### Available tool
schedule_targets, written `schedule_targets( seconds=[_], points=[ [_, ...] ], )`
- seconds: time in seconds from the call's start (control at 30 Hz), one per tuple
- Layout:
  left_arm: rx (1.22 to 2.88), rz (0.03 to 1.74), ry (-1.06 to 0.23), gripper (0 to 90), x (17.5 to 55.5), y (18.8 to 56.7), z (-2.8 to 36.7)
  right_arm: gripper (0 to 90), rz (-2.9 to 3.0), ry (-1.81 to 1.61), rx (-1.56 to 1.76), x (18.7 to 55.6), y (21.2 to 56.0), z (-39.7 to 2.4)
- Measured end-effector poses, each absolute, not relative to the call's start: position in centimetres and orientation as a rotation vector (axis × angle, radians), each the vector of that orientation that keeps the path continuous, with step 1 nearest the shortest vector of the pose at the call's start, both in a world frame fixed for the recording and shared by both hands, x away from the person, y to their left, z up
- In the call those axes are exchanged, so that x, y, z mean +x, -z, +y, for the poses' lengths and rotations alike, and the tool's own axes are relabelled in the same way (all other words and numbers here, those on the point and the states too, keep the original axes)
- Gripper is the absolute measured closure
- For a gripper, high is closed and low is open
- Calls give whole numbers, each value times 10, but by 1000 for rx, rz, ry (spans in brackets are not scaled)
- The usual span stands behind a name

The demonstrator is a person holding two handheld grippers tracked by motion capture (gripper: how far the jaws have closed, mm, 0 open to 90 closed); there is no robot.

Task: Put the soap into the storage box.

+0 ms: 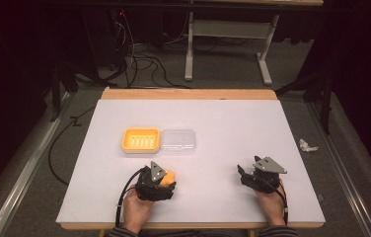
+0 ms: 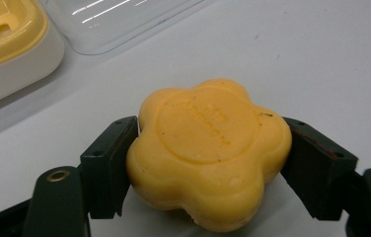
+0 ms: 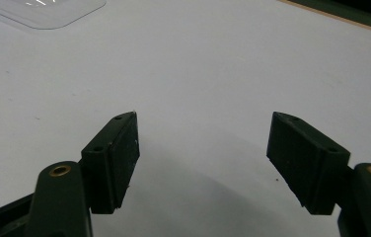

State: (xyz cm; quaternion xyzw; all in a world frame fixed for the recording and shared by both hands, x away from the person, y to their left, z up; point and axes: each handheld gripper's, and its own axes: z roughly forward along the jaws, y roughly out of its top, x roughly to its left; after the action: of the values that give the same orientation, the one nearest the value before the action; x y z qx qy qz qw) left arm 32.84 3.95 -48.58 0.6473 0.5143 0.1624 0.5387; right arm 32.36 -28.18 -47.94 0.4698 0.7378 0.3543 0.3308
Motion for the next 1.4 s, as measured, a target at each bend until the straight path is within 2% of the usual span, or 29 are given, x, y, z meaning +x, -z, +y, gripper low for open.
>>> schedule_targets(
  seconds=[1.4],
  points=[
    [1419, 1187, -375, 281, 338, 431, 65, 288, 1938, -921, 1228, 324, 479, -282]
  ],
)
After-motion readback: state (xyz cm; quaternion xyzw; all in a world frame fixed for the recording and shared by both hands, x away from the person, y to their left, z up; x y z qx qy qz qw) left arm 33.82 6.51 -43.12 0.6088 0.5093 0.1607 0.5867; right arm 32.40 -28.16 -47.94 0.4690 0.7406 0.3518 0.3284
